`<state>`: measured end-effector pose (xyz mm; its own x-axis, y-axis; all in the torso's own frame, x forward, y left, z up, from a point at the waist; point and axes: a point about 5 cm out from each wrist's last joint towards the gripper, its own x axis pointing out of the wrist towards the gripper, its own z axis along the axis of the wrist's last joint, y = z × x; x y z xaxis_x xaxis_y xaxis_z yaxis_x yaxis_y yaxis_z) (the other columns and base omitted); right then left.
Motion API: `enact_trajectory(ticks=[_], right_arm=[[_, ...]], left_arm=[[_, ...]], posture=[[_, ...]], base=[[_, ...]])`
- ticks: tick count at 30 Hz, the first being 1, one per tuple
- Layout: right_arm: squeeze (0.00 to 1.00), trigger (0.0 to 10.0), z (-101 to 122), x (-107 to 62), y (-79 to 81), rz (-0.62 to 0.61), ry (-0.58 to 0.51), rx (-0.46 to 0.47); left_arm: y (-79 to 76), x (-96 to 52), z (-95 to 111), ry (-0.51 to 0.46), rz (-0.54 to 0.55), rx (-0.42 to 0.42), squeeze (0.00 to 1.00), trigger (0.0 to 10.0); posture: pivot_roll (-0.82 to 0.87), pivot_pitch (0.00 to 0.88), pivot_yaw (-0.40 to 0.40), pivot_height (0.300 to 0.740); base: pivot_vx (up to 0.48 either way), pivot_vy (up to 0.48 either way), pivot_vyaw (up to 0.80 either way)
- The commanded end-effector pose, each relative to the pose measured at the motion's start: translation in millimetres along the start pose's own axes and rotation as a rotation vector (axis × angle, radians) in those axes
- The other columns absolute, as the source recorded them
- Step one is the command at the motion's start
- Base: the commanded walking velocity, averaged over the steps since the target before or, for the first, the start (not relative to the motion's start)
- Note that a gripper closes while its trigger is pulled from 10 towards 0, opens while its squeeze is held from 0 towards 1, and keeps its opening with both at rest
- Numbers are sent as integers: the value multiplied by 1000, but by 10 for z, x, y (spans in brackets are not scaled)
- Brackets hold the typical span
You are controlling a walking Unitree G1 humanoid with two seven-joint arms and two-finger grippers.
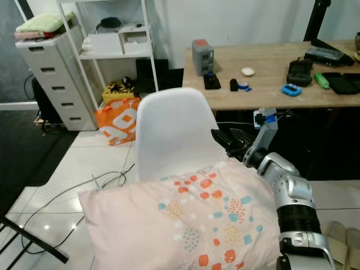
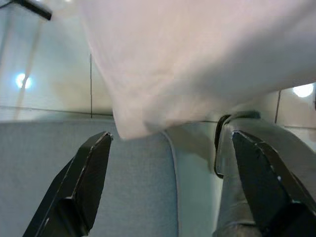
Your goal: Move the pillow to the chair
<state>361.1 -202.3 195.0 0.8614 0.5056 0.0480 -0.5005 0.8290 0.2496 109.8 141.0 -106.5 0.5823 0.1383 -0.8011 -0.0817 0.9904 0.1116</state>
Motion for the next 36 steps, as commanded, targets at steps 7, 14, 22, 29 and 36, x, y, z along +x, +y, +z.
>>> enact_trajectory(ticks=[7, 14, 22, 29, 36], right_arm=[[0, 10000, -480, -81, -96, -92, 153, -13], [0, 10000, -663, -137, -102, -102, 206, -13], [0, 10000, -724, -196, -146, -120, 208, 9], [0, 10000, -796, -214, -176, -137, 220, 3], [0, 10000, -1077, -340, -257, -227, 289, 37]], left_arm=[[-35, -31, -77, 29, -8, -2, 0, 10000], [-28, -27, -58, 9, -14, 38, 0, 10000], [-24, -23, -48, 2, -24, 49, 0, 10000], [-22, -21, -42, 0, -20, 39, 0, 10000], [-38, -17, -26, -6, -33, 50, 0, 10000]], posture=[[-191, 68, 29, 722], [-191, 74, 31, 722], [-193, 81, 35, 722], [-192, 80, 34, 722], [-190, 77, 29, 722]], base=[[-328, 0, 0], [0, 0, 0], [0, -359, 0], [0, 0, 0], [0, 0, 0]])
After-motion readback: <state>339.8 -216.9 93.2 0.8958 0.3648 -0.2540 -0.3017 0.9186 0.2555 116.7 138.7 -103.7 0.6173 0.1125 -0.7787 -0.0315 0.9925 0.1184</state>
